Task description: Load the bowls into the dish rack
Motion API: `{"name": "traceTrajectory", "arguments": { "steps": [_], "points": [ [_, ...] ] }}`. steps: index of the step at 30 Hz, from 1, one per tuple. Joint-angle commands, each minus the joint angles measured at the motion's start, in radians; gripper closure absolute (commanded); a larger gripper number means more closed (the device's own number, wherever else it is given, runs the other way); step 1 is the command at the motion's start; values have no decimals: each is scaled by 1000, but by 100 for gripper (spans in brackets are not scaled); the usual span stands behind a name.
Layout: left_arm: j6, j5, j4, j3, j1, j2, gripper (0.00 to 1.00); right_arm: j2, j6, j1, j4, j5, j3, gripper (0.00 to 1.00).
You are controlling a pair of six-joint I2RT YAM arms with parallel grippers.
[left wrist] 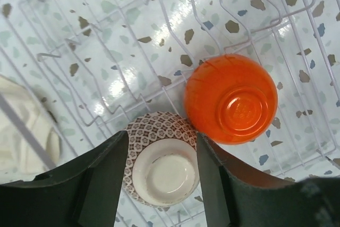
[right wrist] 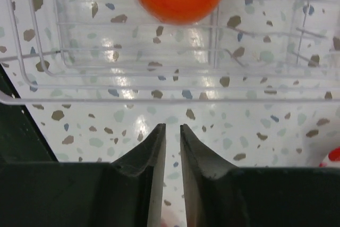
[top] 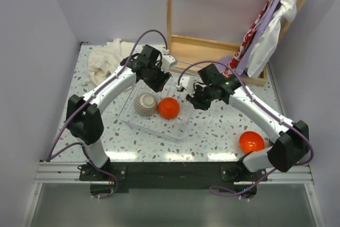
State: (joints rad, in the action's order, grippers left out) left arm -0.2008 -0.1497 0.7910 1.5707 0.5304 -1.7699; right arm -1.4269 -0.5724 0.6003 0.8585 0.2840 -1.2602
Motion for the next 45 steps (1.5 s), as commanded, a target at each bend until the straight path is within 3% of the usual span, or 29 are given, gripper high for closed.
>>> {"name": "traceTrajectory", "arguments": {
  "steps": [1, 3, 6, 8, 12, 19, 24, 37, 45],
  "points": [
    [-40, 85, -71, 42, -13, 118, 40, 124, -7, -22, 206, -95, -4, 70],
    [-46, 101, -105, 29, -20, 130, 38, 134, 14, -49, 319, -155, 7, 60],
    [-42, 116, -105, 44, -21, 115, 38, 111, 110, -118, 425, -281, 36, 54],
    [-35, 127, -125, 55, -23, 109, 38, 143, 152, -180, 427, -301, 65, 51],
    [-31, 141, -139, 74, -24, 90, 38, 171, 177, -197, 456, -371, 198, 35],
    [-20, 142, -144, 57, -24, 90, 38, 115, 206, -283, 493, -382, 274, 34],
    [-20, 144, -150, 26, -26, 112, 38, 57, 217, -324, 481, -391, 301, 39],
    [-20, 139, -154, 3, -59, 125, 38, -81, 221, -333, 425, -348, 308, 44],
    [-23, 144, -151, -1, -61, 119, 38, -133, 217, -333, 407, -347, 329, 53]
  ]
}}
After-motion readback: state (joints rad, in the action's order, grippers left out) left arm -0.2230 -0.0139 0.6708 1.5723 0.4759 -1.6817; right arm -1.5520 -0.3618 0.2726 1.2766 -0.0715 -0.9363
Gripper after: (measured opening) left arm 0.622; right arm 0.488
